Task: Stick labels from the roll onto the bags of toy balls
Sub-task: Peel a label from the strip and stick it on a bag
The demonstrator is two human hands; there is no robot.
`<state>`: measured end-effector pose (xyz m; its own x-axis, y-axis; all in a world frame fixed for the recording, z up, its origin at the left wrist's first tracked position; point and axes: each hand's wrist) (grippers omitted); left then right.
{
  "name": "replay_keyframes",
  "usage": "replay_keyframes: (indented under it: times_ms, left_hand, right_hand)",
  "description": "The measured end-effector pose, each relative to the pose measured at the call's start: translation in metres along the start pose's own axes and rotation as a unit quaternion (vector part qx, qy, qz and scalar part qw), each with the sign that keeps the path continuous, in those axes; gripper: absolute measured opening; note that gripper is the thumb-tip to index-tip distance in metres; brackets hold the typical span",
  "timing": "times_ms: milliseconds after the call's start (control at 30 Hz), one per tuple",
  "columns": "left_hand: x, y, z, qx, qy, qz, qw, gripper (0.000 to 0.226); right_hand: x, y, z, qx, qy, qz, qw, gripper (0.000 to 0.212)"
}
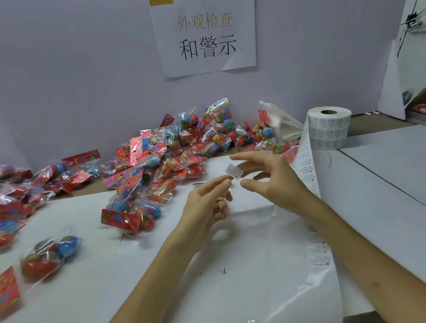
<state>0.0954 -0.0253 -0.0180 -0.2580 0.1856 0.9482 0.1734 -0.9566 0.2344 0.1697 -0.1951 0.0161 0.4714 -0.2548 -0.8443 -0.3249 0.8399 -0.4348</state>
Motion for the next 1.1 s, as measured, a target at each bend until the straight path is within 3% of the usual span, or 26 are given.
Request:
replay_keyframes:
  times_ms: [100, 500, 733, 967, 1100]
  left_hand:
    - [0.001, -0.001, 0.000, 0.022, 0.006, -0.007, 1.000, 0.023]
    - [0.005, -0.006, 0.003, -0.029, -0.006, -0.042, 0.999, 0.028]
    - [0.003, -0.008, 0.005, -0.030, -0.003, -0.022, 0.999, 0.026]
    - [0.003, -0.005, 0.005, -0.021, -0.004, 0.002, 1.000, 0.031]
    - [0.010, -0.003, 0.005, 0.071, 0.044, 0.043, 0.996, 0.043]
  right_hand:
    - [0.002, 0.004, -0.001, 0.000, -0.012, -0.033, 0.999, 0.058]
    - [0.013, 0.009, 0.001, 0.000, 0.008, -0.119, 0.993, 0.069]
    - [0.008, 0.006, 0.005, 0.077, 0.015, -0.020, 0.997, 0.013]
    - [0.010, 0.006, 0.007, 0.081, 0.023, 0.005, 0.996, 0.003]
    - [0.011, 0.005, 0.008, 0.073, 0.033, 0.030, 0.996, 0.007]
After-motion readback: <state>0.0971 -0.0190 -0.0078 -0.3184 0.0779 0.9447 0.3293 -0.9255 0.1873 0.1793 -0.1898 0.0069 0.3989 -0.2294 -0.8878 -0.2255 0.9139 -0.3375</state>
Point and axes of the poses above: each hand's wrist, its own z-axis towards the middle knuckle, its own y-axis out of the palm, x = y × z, and after that the axes turned 11 degrees about y, right-handed
